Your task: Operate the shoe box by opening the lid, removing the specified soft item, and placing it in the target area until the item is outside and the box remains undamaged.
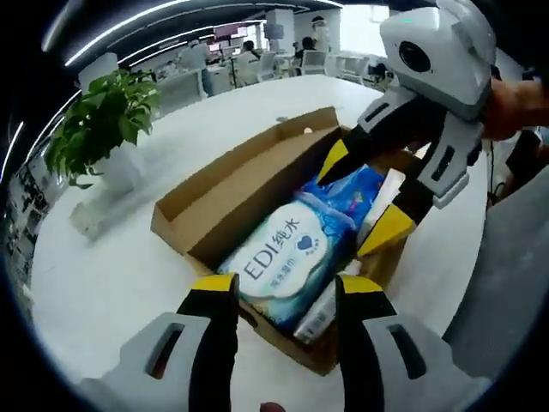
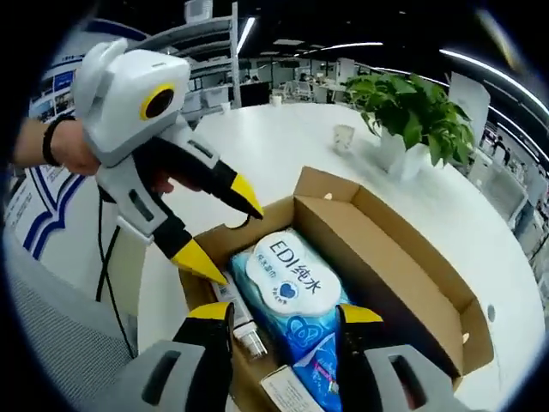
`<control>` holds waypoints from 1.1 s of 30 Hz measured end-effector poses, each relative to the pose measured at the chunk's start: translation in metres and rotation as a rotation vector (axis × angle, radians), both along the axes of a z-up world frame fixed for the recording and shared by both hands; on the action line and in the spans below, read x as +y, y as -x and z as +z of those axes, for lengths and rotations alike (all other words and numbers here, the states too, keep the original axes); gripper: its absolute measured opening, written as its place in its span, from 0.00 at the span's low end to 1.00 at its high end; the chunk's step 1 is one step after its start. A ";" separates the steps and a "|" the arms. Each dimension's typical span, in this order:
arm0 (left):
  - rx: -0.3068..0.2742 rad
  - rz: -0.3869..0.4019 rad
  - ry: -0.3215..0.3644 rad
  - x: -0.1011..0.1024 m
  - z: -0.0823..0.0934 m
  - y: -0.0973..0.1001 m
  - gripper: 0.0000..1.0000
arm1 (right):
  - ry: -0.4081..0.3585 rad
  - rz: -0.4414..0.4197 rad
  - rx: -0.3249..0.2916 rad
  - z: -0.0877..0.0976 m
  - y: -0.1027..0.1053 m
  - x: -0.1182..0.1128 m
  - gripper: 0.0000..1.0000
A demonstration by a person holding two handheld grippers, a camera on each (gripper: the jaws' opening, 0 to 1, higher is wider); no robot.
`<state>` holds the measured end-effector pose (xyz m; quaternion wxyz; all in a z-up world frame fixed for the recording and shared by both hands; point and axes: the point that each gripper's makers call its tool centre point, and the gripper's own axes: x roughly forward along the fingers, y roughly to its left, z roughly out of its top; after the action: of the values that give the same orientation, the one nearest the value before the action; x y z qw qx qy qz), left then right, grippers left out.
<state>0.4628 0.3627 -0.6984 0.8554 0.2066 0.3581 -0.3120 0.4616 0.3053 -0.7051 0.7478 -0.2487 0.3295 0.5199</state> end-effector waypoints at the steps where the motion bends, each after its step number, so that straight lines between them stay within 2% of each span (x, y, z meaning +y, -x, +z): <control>1: -0.004 -0.018 -0.020 0.001 -0.002 -0.002 0.48 | 0.014 0.015 -0.013 -0.002 -0.002 0.001 0.46; 4: 0.015 -0.078 -0.044 -0.004 -0.009 -0.008 0.53 | 0.054 0.068 -0.035 -0.010 -0.006 0.007 0.51; 7: 0.016 -0.142 -0.104 -0.004 -0.016 -0.012 0.55 | 0.088 0.105 -0.047 -0.018 -0.012 0.009 0.53; 13: 0.034 -0.246 -0.171 -0.012 -0.031 -0.017 0.58 | 0.130 0.140 -0.032 -0.036 -0.023 0.008 0.57; 17: 0.081 -0.258 -0.167 -0.016 -0.038 -0.018 0.58 | 0.159 0.155 -0.002 -0.049 -0.026 0.004 0.64; 20: 0.085 -0.283 -0.211 -0.013 -0.045 -0.021 0.58 | 0.165 0.159 0.001 -0.054 -0.029 0.004 0.64; 23: 0.095 -0.295 -0.224 -0.013 -0.051 -0.021 0.58 | 0.178 0.174 0.013 -0.061 -0.028 0.004 0.63; 26: 0.081 -0.329 -0.257 -0.013 -0.053 -0.021 0.57 | 0.189 0.174 -0.007 -0.062 -0.030 0.005 0.60; 33: 0.069 -0.358 -0.245 -0.015 -0.054 -0.017 0.56 | 0.185 0.165 -0.005 -0.061 -0.025 0.001 0.58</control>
<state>0.4796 0.3478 -0.7519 0.7421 0.3587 0.3799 -0.4198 0.4862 0.3065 -0.7662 0.6771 -0.3442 0.3525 0.5466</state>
